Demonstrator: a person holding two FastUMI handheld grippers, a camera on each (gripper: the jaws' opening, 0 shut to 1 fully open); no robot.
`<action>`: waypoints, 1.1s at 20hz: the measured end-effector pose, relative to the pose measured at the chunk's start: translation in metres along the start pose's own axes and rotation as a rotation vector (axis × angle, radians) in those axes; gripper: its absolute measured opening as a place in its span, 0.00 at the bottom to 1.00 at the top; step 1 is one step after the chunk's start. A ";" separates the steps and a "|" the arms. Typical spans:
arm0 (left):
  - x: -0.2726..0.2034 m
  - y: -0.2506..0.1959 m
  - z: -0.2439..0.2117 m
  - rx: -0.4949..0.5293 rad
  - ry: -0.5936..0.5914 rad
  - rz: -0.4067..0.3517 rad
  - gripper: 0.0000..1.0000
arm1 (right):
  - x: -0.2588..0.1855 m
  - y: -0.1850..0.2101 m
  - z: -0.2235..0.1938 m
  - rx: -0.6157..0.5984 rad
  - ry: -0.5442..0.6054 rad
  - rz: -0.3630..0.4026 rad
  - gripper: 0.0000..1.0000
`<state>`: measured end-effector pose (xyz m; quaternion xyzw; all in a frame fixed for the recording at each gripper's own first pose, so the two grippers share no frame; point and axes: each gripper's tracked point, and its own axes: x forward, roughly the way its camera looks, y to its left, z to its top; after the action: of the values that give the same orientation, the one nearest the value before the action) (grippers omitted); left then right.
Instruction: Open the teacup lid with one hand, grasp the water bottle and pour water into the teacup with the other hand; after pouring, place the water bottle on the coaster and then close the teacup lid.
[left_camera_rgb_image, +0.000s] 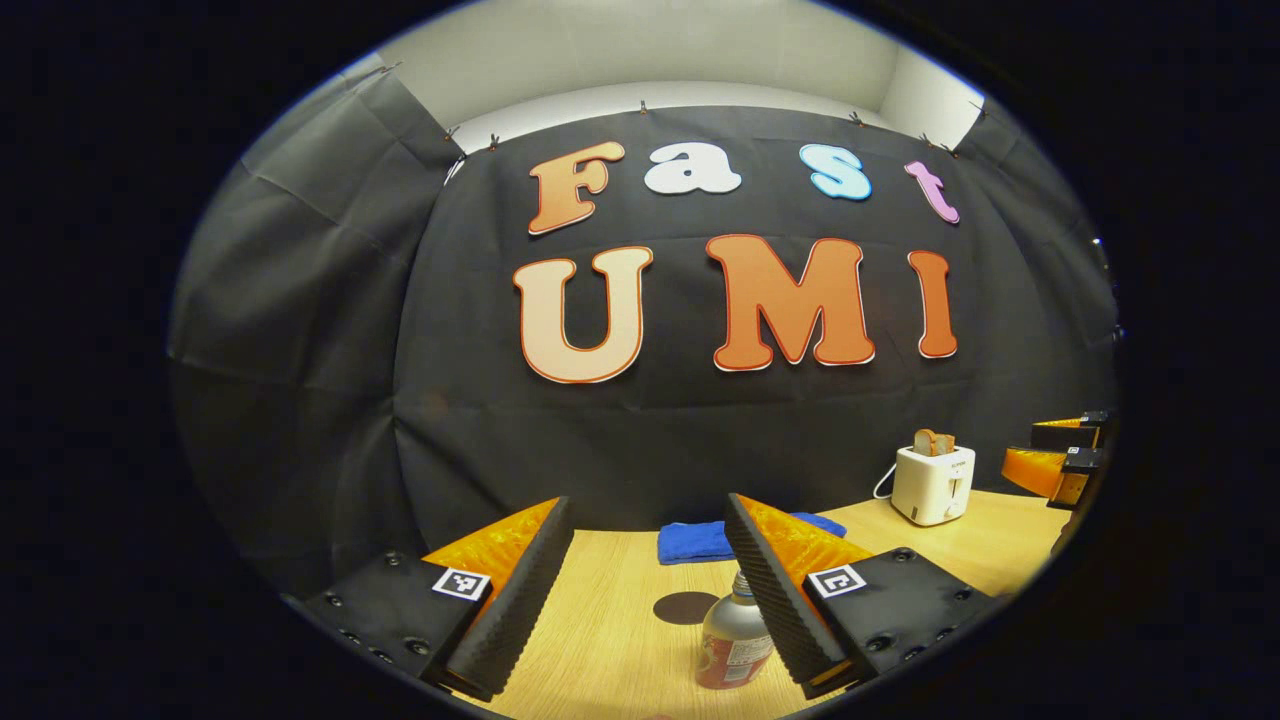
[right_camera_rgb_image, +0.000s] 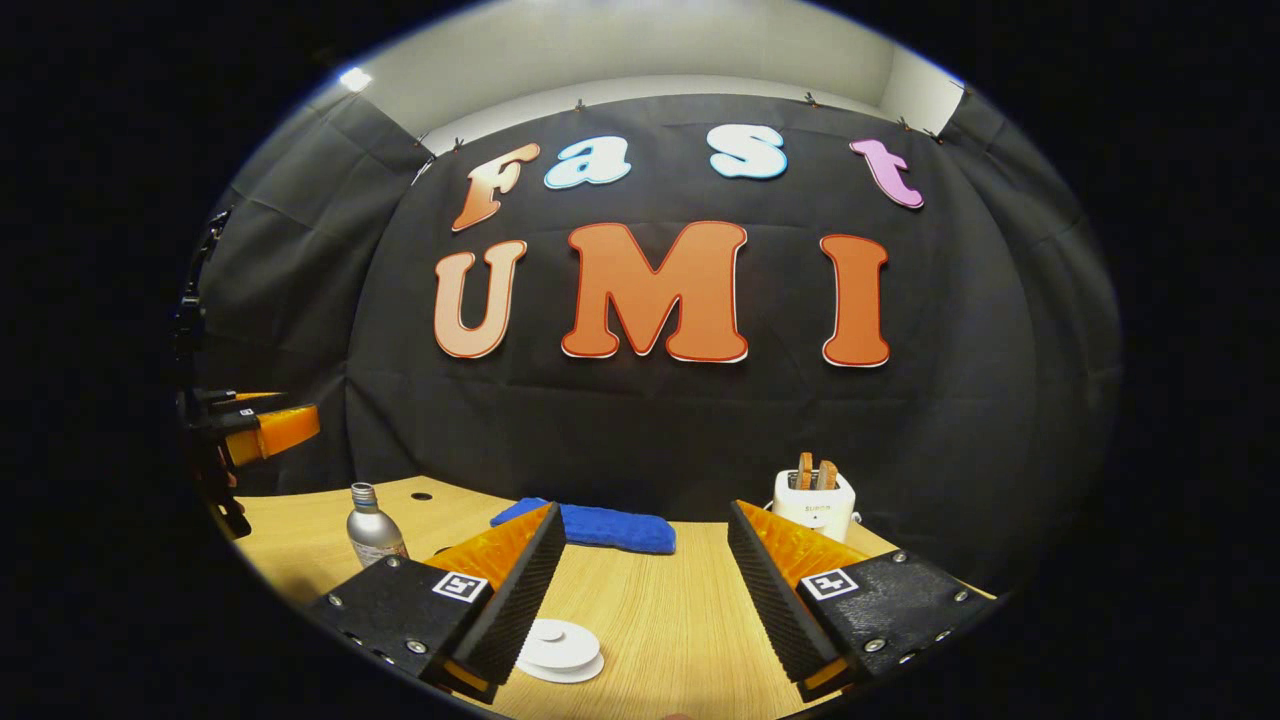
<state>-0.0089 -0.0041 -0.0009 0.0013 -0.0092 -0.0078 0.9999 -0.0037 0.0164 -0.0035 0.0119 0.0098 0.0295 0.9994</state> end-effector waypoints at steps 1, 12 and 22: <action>0.000 0.000 -0.001 -0.003 0.006 -0.002 0.99 | 0.001 0.004 -0.003 -0.004 0.008 0.006 0.98; -0.004 -0.005 -0.033 -0.007 0.060 -0.025 1.00 | 0.008 0.039 -0.057 -0.015 0.121 0.113 0.96; -0.010 -0.025 -0.056 0.011 0.110 -0.065 1.00 | 0.015 0.071 -0.124 -0.008 0.295 0.209 0.84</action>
<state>-0.0187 -0.0292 -0.0570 0.0074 0.0457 -0.0400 0.9981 0.0042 0.0913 -0.1259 0.0046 0.1548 0.1346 0.9787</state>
